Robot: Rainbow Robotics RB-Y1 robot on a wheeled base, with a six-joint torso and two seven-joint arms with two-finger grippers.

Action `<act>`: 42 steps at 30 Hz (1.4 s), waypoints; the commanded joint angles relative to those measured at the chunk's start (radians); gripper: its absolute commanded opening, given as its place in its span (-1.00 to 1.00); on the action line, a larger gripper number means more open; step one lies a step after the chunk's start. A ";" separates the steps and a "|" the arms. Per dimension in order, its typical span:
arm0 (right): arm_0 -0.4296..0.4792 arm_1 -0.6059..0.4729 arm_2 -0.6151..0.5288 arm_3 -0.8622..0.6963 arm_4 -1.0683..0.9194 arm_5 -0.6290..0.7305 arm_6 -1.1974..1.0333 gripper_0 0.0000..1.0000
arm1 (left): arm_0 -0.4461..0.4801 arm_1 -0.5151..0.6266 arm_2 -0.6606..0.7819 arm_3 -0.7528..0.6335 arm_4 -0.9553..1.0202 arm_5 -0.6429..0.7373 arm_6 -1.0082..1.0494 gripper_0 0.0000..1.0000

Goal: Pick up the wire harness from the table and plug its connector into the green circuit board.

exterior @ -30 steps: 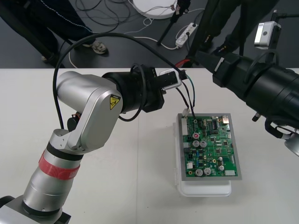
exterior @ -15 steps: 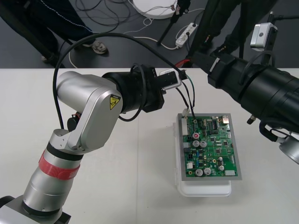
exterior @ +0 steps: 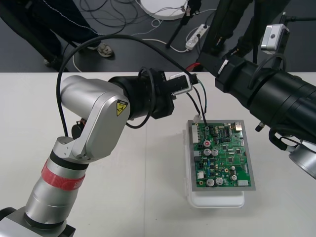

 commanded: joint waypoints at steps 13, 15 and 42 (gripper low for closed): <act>0.004 0.057 -0.018 0.010 0.031 0.004 0.022 1.00 | 0.007 -0.038 0.007 -0.043 -0.006 -0.006 0.032 -0.99; 0.004 0.071 -0.018 0.011 0.031 0.004 0.028 1.00 | 0.007 -0.038 0.007 -0.043 -0.006 -0.006 0.035 -0.99; 0.004 0.126 -0.008 0.069 0.044 0.003 0.040 1.00 | 0.007 -0.042 0.007 -0.045 -0.004 0.001 0.069 -0.99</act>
